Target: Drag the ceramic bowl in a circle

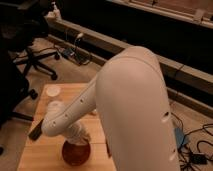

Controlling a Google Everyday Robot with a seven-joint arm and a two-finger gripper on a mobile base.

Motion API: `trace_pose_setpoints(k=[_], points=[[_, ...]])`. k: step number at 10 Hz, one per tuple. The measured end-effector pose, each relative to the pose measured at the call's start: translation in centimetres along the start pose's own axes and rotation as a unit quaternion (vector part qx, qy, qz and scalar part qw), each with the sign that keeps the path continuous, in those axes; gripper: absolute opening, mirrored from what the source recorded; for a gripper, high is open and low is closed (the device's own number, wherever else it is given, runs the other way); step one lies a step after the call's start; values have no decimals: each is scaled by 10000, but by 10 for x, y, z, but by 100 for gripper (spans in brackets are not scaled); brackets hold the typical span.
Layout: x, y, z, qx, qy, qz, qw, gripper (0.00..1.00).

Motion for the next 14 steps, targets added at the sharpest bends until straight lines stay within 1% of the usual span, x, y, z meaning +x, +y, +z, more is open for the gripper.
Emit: trace_pose_setpoints(k=[1, 2, 4, 5, 6, 7, 9, 10, 12, 13, 14], points=[[-1, 27, -8, -117, -80, -302, 9994, 12], [-7, 57, -20, -286, -220, -594, 9976, 12], [-35, 107, -47, -559, -572, -1055, 9912, 12], [-52, 123, -57, -648, -733, -1179, 9882, 12], [-74, 129, -63, -679, -861, -1176, 9870, 12], [-98, 127, -65, -655, -976, -1093, 9870, 12], [-136, 109, -58, -571, -1019, -785, 9901, 12], [-150, 98, -51, -528, -979, -607, 9919, 12], [-169, 69, -35, -392, -847, -263, 9953, 12], [-176, 46, -25, -323, -753, 2, 9966, 12], [-179, 31, -19, -290, -701, 163, 9970, 12]])
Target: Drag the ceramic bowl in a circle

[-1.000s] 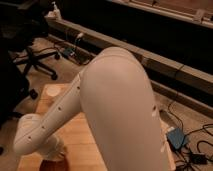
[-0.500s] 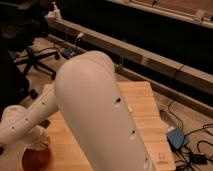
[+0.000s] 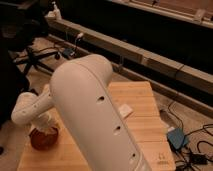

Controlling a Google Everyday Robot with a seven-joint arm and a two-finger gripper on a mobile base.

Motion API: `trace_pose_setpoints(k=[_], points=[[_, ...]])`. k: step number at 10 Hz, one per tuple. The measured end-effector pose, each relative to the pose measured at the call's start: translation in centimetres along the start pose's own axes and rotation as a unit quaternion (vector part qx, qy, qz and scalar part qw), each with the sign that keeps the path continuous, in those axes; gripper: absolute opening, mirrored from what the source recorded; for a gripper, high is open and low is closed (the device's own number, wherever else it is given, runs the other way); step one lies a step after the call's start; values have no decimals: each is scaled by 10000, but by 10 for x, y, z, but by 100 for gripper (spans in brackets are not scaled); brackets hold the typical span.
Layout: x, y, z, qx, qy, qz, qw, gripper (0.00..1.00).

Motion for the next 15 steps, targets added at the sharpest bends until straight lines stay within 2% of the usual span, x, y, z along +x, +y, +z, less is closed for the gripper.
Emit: trace_pose_setpoints(k=[2, 4, 5, 6, 8, 9, 10, 12, 13, 15], points=[[3, -59, 12, 173, 135, 596, 9980, 12], [20, -97, 26, 276, 310, 1000, 9941, 12], [41, -119, 38, 336, 490, 1272, 9901, 12], [60, -131, 45, 371, 629, 1415, 9872, 12], [101, -147, 54, 533, 890, 1445, 9840, 12], [125, -153, 52, 679, 978, 1339, 9838, 12], [139, -153, 47, 775, 1006, 1227, 9843, 12], [162, -138, 30, 911, 948, 840, 9877, 12], [169, -120, 17, 906, 864, 590, 9904, 12], [177, -76, -4, 762, 699, 127, 9946, 12]])
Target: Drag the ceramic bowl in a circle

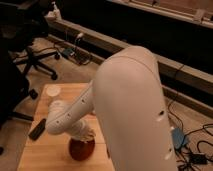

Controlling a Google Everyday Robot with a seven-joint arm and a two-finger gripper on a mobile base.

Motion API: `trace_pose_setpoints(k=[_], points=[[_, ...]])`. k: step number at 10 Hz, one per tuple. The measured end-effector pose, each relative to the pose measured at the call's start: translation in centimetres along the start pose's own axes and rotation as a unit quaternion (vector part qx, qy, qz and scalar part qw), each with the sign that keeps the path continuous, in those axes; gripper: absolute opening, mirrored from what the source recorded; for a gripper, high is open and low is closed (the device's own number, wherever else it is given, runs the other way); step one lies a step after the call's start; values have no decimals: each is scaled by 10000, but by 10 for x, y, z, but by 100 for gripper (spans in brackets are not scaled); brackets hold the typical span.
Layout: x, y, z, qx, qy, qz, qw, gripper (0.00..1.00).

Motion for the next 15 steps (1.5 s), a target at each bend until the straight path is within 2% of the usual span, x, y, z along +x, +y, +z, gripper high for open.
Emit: trace_pose_setpoints(k=[3, 6, 7, 9, 12, 15], points=[[8, 70, -35, -379, -271, -615, 9970, 12], [-6, 118, -63, -760, -528, -865, 9919, 12], [-15, 126, -70, -841, -607, -864, 9908, 12], [-35, 128, -73, -898, -668, -754, 9908, 12], [-69, 123, -61, -906, -635, -334, 9933, 12], [-108, 114, -59, -918, -733, 72, 9930, 12]])
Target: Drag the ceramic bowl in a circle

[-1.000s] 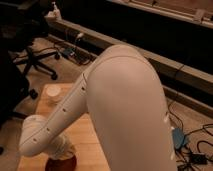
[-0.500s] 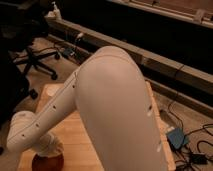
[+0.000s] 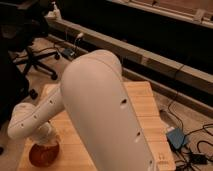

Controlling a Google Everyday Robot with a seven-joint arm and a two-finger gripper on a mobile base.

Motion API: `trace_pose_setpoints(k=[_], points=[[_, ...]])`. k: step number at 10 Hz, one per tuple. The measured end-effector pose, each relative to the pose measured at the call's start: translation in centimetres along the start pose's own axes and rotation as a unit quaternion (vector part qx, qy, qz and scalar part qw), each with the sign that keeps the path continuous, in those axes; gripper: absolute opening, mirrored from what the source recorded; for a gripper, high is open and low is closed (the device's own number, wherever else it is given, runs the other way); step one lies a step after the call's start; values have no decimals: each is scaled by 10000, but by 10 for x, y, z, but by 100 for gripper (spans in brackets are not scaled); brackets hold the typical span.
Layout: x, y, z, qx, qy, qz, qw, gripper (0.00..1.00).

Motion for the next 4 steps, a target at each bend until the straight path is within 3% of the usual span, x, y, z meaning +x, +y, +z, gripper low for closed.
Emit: trace_pose_setpoints(k=[2, 4], points=[[-17, -11, -2, 22, -86, 199, 9998, 12], [-25, -16, -3, -111, -84, 347, 9993, 12]])
